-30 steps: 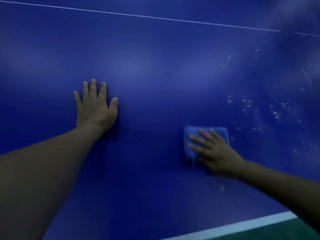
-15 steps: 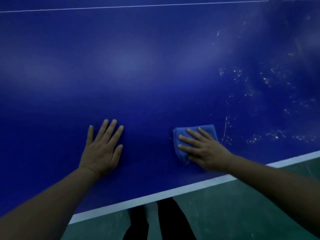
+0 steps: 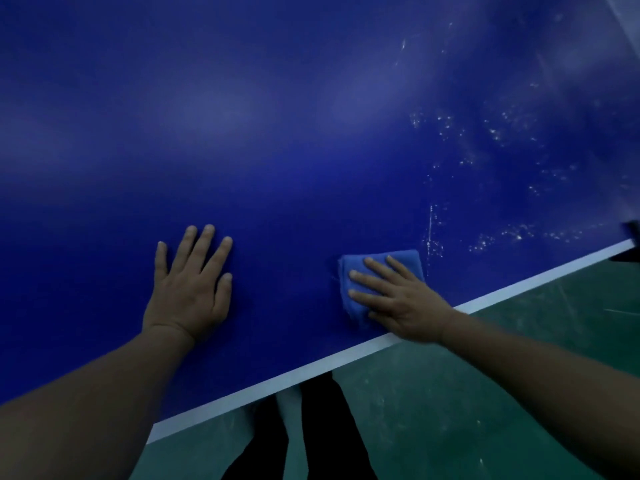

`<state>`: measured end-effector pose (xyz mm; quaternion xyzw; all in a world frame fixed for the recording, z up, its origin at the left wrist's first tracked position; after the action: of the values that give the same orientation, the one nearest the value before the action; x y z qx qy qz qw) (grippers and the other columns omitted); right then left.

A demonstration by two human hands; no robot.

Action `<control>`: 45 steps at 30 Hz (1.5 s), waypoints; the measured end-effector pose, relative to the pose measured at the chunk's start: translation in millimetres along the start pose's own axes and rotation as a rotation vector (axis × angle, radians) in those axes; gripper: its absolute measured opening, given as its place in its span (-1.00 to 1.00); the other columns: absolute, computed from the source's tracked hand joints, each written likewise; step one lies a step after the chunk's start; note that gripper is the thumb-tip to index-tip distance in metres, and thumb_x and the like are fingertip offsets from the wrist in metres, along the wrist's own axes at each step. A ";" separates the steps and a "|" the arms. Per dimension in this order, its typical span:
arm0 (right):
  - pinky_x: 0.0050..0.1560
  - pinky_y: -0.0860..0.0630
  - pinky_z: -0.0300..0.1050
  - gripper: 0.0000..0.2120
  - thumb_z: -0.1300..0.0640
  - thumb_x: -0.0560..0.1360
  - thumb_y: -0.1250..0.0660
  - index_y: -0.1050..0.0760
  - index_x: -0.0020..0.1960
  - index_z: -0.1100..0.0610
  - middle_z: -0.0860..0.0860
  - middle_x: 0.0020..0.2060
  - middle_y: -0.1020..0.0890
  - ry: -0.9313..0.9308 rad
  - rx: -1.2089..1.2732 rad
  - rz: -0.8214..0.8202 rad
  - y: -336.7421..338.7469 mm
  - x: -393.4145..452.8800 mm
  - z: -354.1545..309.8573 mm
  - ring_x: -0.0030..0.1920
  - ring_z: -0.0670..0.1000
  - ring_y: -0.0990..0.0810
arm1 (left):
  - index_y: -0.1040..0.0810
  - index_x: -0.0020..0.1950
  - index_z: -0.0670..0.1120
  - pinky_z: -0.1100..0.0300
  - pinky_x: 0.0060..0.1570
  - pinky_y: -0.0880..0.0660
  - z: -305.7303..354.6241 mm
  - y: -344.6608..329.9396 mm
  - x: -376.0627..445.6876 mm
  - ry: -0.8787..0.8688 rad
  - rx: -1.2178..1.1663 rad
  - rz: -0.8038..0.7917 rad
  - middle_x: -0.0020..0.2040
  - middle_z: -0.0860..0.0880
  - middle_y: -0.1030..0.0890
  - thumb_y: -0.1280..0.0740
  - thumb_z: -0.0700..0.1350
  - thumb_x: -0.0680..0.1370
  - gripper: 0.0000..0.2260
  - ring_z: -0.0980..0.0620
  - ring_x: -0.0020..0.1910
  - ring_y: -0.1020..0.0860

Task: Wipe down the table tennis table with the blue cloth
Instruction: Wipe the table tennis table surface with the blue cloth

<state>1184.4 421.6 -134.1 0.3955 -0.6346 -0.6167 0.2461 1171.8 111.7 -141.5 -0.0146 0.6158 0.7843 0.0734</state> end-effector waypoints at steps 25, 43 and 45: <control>0.55 0.04 0.29 -0.51 0.00 0.70 -0.01 -0.13 0.61 0.01 0.05 0.61 -0.14 -1.486 0.222 0.293 5.3 -71.1 82.7 0.60 0.21 -0.03 | -0.19 0.62 -0.02 -0.22 0.55 0.21 -0.3 -0.8 -1.6 0.008 0.005 -0.004 0.64 -0.08 -0.10 0.08 0.13 0.63 -0.43 -0.07 0.63 0.05; 0.52 -0.08 0.34 -0.51 -0.05 0.63 -0.07 -0.29 0.54 -0.01 0.05 0.56 -0.28 -0.418 0.085 0.142 2.7 40.3 -39.4 0.58 0.23 -0.14 | -0.19 0.62 -0.01 -0.24 0.55 0.17 1.2 1.7 -1.6 0.018 0.011 -0.008 0.65 -0.07 -0.09 0.09 0.13 0.63 -0.43 -0.06 0.63 0.05; 0.57 0.02 0.24 -0.52 -0.06 0.66 -0.10 -0.21 0.56 -0.06 0.02 0.58 -0.22 -0.022 0.010 0.055 -3.6 30.9 -69.8 0.60 0.20 -0.08 | -0.18 0.62 -0.01 -0.23 0.55 0.19 1.5 2.1 -0.7 0.019 0.007 -0.012 0.65 -0.07 -0.09 0.09 0.13 0.62 -0.43 -0.05 0.63 0.06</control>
<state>1223.5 355.9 -134.8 0.3722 -0.6511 -0.6108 0.2539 1172.4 112.6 -139.1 -0.0254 0.6190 0.7816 0.0725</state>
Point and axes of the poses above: each hand's wrist, its own x-axis towards the middle knuckle, its own y-axis out of the back of the hand, z = x × y, the point moved 10 cm from there along x, towards the middle knuckle
